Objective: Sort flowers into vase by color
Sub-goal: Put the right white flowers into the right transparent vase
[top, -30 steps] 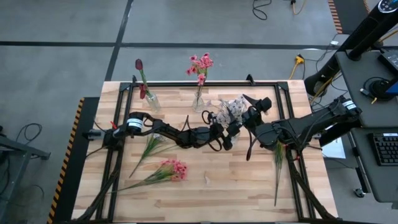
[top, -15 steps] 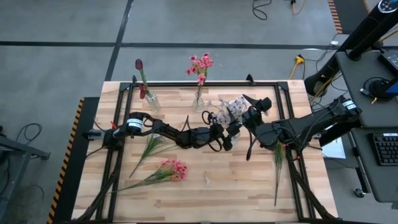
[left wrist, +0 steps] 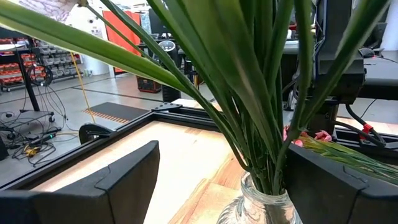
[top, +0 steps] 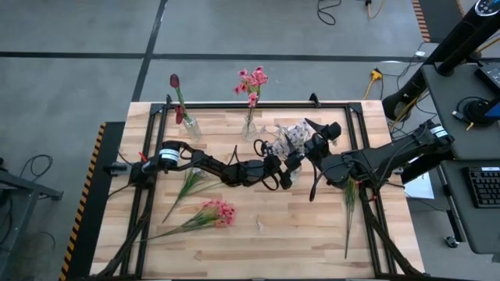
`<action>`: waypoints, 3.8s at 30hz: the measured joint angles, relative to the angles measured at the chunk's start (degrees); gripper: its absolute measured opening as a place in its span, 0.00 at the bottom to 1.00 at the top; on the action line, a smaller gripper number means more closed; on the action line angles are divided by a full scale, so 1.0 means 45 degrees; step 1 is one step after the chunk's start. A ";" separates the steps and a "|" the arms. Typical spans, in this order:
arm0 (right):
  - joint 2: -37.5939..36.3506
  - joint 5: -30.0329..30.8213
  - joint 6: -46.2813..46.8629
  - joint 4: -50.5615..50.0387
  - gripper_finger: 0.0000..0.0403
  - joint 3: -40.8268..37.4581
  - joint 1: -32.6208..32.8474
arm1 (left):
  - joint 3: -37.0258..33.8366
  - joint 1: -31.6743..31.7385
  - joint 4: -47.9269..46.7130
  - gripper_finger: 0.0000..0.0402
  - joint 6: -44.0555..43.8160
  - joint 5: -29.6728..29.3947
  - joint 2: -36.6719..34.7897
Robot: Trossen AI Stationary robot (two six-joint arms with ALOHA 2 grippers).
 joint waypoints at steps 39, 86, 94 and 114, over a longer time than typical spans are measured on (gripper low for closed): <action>0.0005 0.0000 -0.0010 -0.0038 0.90 -0.0005 0.0000 | 0.0000 -0.0092 -0.0207 0.96 -0.0008 0.0242 -0.0189; 0.0005 0.0005 -0.0014 0.0063 0.90 -0.0005 0.0000 | -0.0266 -0.0670 -0.3659 0.96 0.0670 -0.0135 -0.1650; -0.0029 0.0011 0.0560 0.0159 0.90 0.0000 0.0000 | -0.1541 -0.0692 -0.3634 0.96 0.0666 -0.0240 -0.2504; -0.0078 0.0112 0.1637 0.0062 0.90 0.0005 0.0000 | -0.5696 -0.3218 -0.4221 0.94 0.1994 -0.0173 -0.7174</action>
